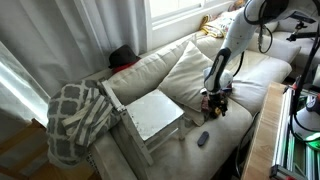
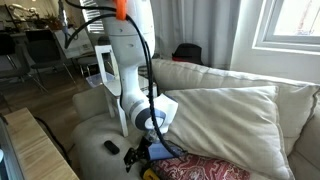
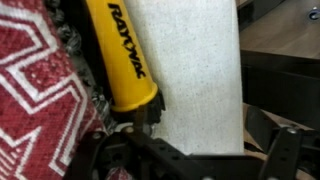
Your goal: Put the yellow torch on the white chair in a standing position
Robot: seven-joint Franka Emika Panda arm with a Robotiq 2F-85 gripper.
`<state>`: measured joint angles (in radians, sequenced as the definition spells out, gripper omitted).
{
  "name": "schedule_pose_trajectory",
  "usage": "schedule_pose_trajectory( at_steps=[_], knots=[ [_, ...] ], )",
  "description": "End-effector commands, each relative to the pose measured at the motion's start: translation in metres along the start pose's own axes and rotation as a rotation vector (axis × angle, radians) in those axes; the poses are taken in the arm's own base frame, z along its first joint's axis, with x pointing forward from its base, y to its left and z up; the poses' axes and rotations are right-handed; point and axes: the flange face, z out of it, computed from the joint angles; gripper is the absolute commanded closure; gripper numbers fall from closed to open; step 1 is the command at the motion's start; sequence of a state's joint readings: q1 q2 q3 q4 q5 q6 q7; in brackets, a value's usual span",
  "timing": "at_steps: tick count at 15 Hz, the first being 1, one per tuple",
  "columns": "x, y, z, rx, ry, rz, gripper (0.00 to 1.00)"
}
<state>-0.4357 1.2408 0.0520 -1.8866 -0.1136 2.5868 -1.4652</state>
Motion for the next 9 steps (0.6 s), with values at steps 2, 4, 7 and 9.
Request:
schedule_pose_trajectory(
  at_steps=[2,4,7,9],
  knots=[
    [-0.0105,0.0137,0.0094,-0.138,0.025,-0.008,0.0],
    [-0.0119,0.0161,0.0085,-0.201,0.016,-0.009,0.0],
    [-0.0155,0.0179,0.012,-0.269,-0.004,-0.018,0.0],
    [-0.0172,0.0176,0.0161,-0.3,-0.023,-0.037,0.0]
  ],
)
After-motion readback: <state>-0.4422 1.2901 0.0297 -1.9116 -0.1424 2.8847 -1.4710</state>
